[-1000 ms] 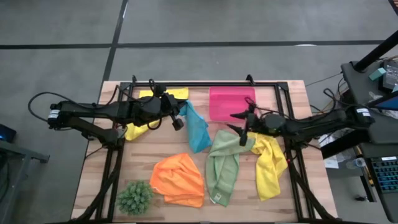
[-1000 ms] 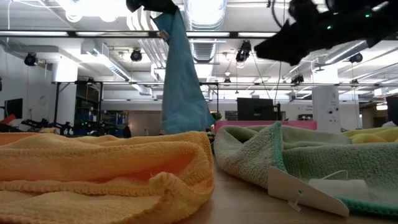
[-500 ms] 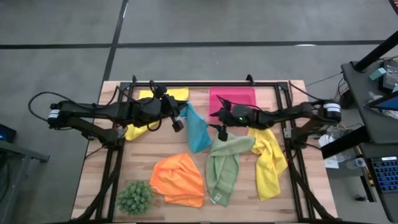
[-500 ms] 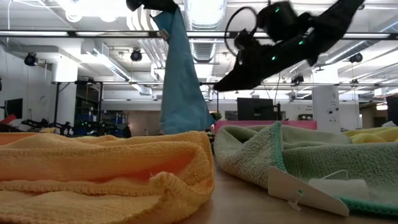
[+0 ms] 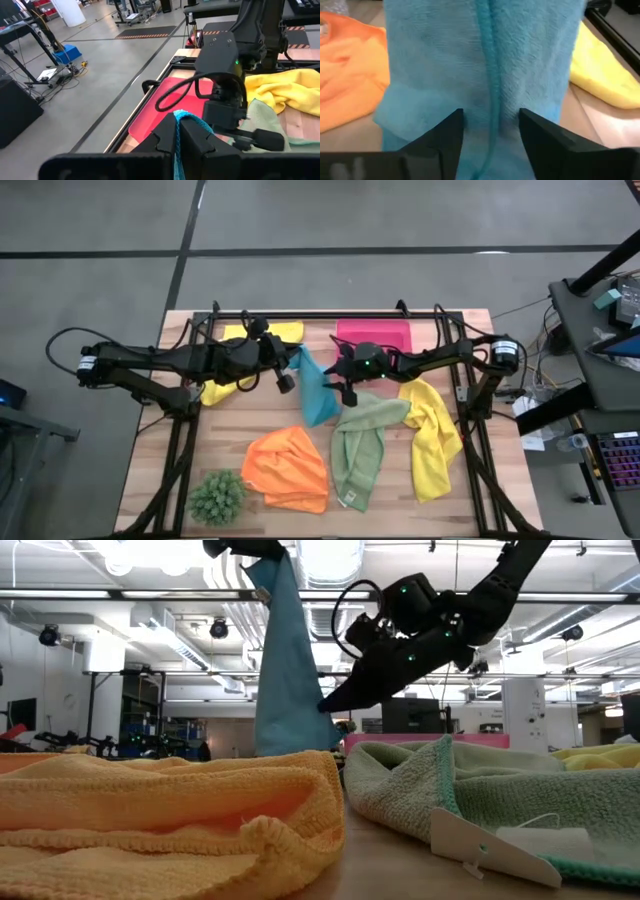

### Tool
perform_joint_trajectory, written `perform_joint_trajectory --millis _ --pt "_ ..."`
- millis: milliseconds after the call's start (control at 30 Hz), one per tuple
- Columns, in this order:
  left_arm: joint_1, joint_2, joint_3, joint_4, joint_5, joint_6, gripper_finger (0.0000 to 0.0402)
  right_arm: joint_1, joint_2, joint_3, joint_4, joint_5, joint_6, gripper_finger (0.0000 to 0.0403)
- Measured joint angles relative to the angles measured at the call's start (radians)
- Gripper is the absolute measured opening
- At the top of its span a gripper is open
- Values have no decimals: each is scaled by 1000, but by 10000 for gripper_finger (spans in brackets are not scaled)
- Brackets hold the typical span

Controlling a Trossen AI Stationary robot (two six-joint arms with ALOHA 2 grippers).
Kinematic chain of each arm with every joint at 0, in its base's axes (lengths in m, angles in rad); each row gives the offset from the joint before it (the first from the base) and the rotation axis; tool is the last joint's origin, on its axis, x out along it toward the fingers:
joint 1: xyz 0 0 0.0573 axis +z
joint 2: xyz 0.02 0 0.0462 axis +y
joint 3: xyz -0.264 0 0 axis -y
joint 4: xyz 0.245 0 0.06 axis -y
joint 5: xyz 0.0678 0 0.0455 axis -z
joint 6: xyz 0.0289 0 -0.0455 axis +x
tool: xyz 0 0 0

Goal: Fold microfiber towels
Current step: Fold the blue microfiber cloth

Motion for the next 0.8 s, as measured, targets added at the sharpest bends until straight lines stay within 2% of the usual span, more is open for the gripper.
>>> perform_joint_trajectory --millis 267,533,700,800 --pt "0 0 0 -11 0 -1 0 9 -41 -2 -37 2 -58 21" --pt "0 -1 0 -21 0 -3 0 50 -151 -3 -110 22 -118 9" --pt "0 -16 0 -101 -1 -7 0 101 -267 -4 -179 178 -196 9" --pt "0 -31 0 -171 -1 -31 0 130 -347 -4 -234 234 -235 9"
